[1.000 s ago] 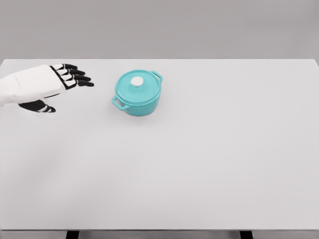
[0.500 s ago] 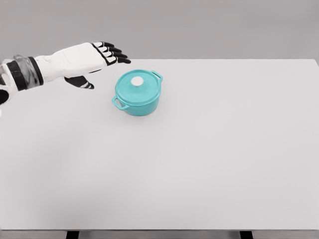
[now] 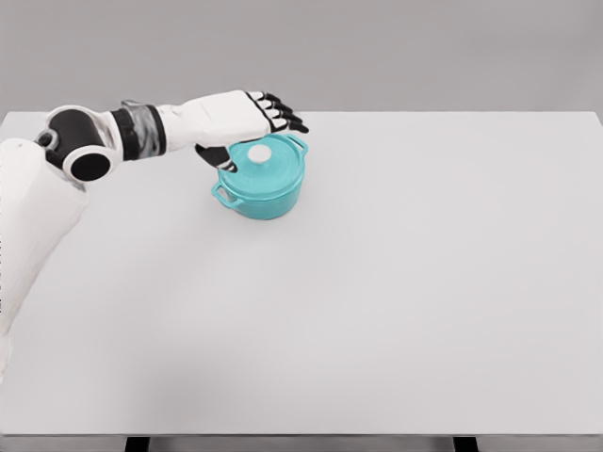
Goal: Open the lid of the pot with left arm
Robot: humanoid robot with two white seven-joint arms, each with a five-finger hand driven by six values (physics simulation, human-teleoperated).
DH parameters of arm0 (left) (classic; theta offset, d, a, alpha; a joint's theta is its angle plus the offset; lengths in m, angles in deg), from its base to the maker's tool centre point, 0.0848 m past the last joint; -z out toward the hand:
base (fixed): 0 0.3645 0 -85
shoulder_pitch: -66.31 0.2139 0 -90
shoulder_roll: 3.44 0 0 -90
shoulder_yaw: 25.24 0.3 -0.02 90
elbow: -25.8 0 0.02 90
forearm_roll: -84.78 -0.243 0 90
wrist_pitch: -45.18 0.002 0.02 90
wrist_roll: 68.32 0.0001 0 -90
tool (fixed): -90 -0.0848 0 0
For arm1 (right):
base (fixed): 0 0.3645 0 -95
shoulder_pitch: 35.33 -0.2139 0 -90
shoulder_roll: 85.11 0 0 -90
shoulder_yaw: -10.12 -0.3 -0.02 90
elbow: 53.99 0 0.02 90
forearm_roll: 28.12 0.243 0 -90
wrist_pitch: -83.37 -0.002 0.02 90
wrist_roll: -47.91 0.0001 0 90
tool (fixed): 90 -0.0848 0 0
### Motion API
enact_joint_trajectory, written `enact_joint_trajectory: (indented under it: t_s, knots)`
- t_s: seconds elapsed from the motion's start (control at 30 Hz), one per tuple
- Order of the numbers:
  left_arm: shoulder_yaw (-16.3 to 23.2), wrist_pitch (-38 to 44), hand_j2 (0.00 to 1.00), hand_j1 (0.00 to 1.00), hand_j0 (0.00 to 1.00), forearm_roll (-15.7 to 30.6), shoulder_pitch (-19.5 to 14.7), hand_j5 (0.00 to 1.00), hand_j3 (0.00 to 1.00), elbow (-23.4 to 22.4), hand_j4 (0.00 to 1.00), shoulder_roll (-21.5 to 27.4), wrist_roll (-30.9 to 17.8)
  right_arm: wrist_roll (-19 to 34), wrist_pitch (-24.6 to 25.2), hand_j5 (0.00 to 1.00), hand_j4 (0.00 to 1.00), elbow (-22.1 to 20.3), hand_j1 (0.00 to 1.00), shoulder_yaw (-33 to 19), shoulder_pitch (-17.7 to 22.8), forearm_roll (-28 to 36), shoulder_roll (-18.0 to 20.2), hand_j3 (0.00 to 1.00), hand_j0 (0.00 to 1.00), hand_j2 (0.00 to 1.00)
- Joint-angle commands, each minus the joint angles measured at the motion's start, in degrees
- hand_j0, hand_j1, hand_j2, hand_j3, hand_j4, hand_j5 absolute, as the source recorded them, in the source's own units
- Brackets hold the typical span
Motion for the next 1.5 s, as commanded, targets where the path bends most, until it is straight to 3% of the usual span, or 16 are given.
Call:
enact_joint_trajectory:
  t_s: [0.0, 0.5, 0.6, 0.67, 1.3, 1.47]
  knots:
    - [0.2, 0.2, 1.0, 1.0, 1.0, -1.3, 0.0, 1.0, 1.0, -0.9, 1.0, -0.5, 0.0, 0.0, 0.0, 1.0, 1.0, 0.0, 1.0, 0.0, 0.0, 0.1, 0.0, 1.0, 1.0, 1.0]
    - [0.0, 0.2, 1.0, 1.0, 1.0, -3.2, 0.3, 1.0, 1.0, -1.1, 1.0, -0.5, 0.0, 0.0, 0.0, 1.0, 1.0, 0.0, 1.0, -0.1, 0.1, 0.0, 0.0, 1.0, 1.0, 1.0]
    - [0.2, 0.2, 0.91, 0.91, 0.91, -3.2, 0.2, 0.91, 0.91, -1.2, 0.91, -0.6, 0.0, 0.0, 0.0, 1.0, 1.0, 0.0, 1.0, -0.1, 0.0, 0.0, 0.0, 1.0, 1.0, 1.0]
    - [0.3, 0.2, 0.91, 0.91, 0.91, -3.3, -0.1, 0.91, 0.91, -3.9, 0.91, -1.1, 0.0, 0.0, 0.0, 1.0, 1.0, 0.0, 1.0, 0.0, 0.0, 0.1, 0.0, 1.0, 1.0, 1.0]
    - [0.5, 0.2, 0.91, 0.91, 0.91, -5.4, -1.1, 0.91, 0.91, -5.1, 0.91, -3.2, 0.0, 0.0, 0.0, 1.0, 1.0, 0.0, 1.0, 0.0, 0.1, 0.1, 0.0, 1.0, 1.0, 1.0]
    - [0.5, 0.2, 0.84, 0.84, 0.84, -6.1, -1.1, 0.84, 0.84, -5.1, 0.84, -3.7, 0.0, 0.0, 0.0, 1.0, 1.0, 0.0, 1.0, -0.1, 0.0, 0.0, 0.0, 1.0, 1.0, 1.0]
